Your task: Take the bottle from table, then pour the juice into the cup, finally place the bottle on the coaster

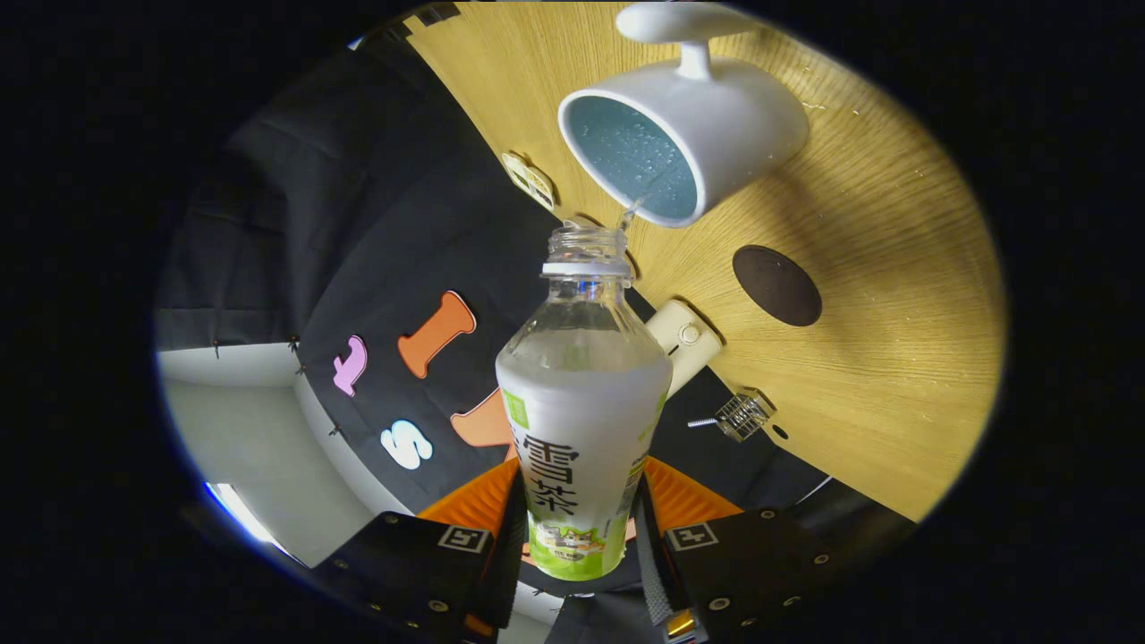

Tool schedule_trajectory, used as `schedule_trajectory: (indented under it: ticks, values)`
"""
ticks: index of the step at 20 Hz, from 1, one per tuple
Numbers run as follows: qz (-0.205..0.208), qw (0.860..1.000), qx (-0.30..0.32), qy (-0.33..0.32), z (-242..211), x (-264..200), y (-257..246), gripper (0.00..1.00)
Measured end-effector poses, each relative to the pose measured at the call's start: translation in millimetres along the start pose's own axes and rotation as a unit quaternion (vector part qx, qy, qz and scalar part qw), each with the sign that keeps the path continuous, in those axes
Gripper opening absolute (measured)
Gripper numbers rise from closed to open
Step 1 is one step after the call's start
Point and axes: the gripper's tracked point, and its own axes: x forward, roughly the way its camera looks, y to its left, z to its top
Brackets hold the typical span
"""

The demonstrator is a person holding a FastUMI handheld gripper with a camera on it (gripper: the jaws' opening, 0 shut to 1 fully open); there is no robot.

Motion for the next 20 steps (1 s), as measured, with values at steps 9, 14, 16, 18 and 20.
schedule_trajectory:
  ticks: [9, 14, 16, 18, 20]
  values:
    - [-0.083, 0.990, -0.118, 0.004, 10, -4, -38, 0.57]
    - [-0.129, 0.960, -0.246, 0.015, 33, -17, -62, 0.57]
    - [-0.134, 0.943, -0.303, 0.026, 36, -21, -72, 0.57]
    - [-0.129, 0.924, -0.359, 0.039, 35, -21, -80, 0.57]
    - [-0.113, 0.900, -0.418, 0.054, 32, -23, -77, 0.57]
